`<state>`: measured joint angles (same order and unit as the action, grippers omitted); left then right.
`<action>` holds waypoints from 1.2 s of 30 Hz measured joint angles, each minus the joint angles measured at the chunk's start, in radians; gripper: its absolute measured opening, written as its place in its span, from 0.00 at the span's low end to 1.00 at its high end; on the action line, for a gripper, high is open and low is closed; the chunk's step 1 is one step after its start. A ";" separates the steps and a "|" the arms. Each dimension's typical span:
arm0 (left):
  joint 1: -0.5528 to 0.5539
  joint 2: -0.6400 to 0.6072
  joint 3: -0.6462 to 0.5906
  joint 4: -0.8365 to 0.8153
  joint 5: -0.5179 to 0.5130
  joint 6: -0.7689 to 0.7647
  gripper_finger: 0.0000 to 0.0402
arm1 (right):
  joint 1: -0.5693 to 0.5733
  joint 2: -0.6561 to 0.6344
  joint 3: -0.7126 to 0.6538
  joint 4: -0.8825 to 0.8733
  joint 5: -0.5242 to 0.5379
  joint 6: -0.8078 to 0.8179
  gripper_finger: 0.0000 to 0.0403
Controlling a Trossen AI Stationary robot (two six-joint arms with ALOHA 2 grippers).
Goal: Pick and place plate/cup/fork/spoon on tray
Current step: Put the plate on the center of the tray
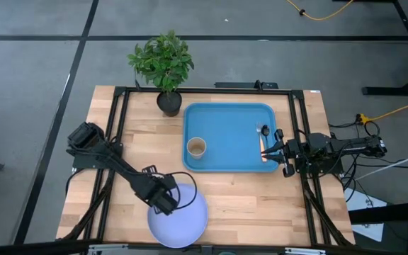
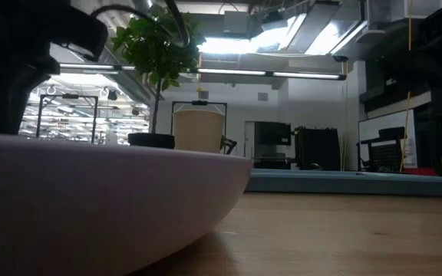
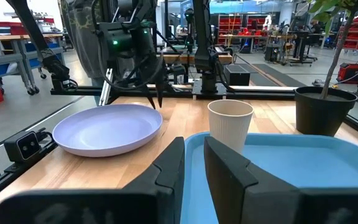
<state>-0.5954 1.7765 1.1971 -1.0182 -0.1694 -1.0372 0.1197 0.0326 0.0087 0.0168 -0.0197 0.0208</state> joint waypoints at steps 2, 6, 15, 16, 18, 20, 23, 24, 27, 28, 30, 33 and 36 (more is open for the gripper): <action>0.008 0.000 -0.001 0.002 0.011 -0.001 0.16 | 0.000 0.000 0.000 0.000 0.000 0.000 0.17; 0.029 0.000 -0.001 0.017 0.037 -0.001 0.16 | 0.000 0.000 0.000 0.000 0.000 0.000 0.17; 0.062 0.000 -0.002 0.065 0.079 -0.001 0.16 | 0.000 0.000 0.000 0.000 0.000 0.000 0.17; 0.064 0.000 -0.002 0.072 0.079 -0.001 0.16 | 0.000 0.000 0.000 0.000 0.000 0.000 0.17; 0.065 0.000 -0.002 0.075 0.072 -0.002 0.16 | 0.000 0.000 0.000 0.000 0.000 0.000 0.17; 0.065 0.000 -0.002 0.073 0.051 -0.002 0.16 | 0.000 0.000 0.000 0.000 0.000 0.000 0.17; 0.065 0.000 -0.002 0.072 0.038 -0.002 0.16 | 0.000 0.000 0.000 0.000 0.000 0.000 0.17; 0.065 0.000 -0.002 0.072 0.039 -0.002 0.16 | 0.000 0.000 0.000 0.000 0.000 0.000 0.17; 0.065 0.001 -0.002 0.072 0.057 -0.002 0.16 | 0.000 0.000 0.000 0.000 0.000 0.000 0.17; 0.065 0.004 -0.002 0.072 0.058 -0.002 0.16 | 0.000 0.000 0.000 0.000 0.000 0.000 0.17; 0.065 0.017 -0.002 0.071 0.059 -0.001 0.16 | 0.000 0.000 0.000 0.000 0.000 0.000 0.17; 0.068 0.038 -0.003 0.072 0.059 -0.002 0.16 | 0.000 0.000 0.000 0.000 0.000 0.000 0.17; 0.072 0.057 -0.004 0.073 0.060 -0.002 0.16 | 0.000 0.000 0.000 0.000 0.000 0.000 0.17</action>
<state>-0.5231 1.8336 1.1935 -0.9452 -0.1090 -1.0389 0.1196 0.0326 0.0090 0.0169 -0.0196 0.0208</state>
